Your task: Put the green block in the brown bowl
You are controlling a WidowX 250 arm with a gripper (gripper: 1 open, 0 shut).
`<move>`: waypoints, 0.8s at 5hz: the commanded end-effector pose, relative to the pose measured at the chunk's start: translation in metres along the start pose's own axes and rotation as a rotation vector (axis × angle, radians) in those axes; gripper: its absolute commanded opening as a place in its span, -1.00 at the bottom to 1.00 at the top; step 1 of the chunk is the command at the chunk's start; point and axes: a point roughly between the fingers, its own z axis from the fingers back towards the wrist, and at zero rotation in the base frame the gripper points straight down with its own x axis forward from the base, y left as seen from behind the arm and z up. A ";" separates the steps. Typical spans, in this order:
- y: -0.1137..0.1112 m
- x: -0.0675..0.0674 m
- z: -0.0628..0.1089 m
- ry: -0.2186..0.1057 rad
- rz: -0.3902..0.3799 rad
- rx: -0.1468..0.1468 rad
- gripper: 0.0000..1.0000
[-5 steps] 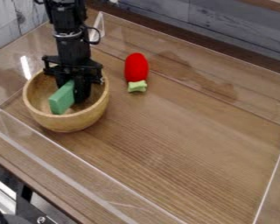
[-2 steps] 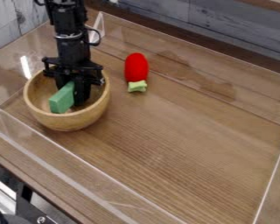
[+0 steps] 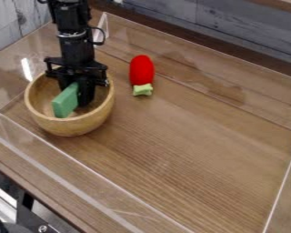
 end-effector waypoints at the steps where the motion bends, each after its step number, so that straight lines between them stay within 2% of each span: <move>1: -0.001 0.008 0.020 -0.058 -0.007 0.015 -1.00; 4: -0.003 0.008 0.022 -0.051 -0.001 0.009 -1.00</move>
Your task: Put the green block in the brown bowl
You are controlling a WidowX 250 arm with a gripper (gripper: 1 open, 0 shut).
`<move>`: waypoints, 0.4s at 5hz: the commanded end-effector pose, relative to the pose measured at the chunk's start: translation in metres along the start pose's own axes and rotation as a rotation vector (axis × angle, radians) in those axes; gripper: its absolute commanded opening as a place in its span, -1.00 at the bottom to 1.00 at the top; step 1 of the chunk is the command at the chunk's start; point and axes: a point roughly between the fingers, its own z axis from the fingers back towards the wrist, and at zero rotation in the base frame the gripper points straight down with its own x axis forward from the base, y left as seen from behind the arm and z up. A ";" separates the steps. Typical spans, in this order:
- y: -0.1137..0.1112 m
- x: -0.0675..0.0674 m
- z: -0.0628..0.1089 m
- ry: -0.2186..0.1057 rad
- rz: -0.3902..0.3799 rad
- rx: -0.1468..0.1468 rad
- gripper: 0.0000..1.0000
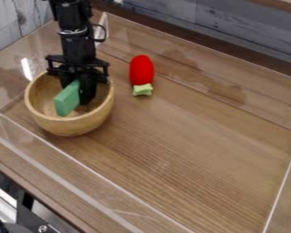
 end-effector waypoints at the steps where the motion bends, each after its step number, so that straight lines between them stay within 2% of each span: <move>1: 0.000 0.008 0.019 -0.061 -0.006 0.017 -1.00; 2: -0.001 0.008 0.019 -0.060 -0.004 0.015 -1.00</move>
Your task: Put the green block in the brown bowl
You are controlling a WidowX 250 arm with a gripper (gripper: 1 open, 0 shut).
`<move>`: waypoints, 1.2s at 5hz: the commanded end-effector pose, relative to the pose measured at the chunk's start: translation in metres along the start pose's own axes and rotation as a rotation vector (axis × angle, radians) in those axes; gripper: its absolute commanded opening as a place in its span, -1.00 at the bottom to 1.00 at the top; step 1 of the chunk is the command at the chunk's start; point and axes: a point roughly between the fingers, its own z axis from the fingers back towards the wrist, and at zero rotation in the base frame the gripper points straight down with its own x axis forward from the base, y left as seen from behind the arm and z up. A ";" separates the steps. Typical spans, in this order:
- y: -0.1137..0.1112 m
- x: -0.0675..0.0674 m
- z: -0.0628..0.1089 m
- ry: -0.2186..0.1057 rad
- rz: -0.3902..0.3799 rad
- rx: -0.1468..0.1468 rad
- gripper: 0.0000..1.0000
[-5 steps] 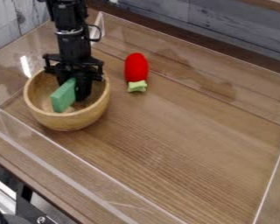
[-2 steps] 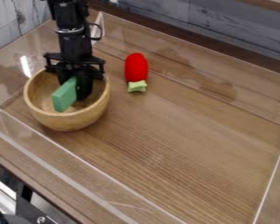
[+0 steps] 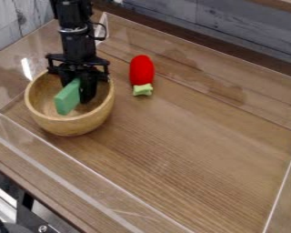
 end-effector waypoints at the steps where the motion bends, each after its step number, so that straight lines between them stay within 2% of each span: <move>1: -0.002 0.007 0.019 -0.056 -0.009 0.013 -1.00; 6: -0.006 0.005 0.026 -0.051 -0.004 0.000 -1.00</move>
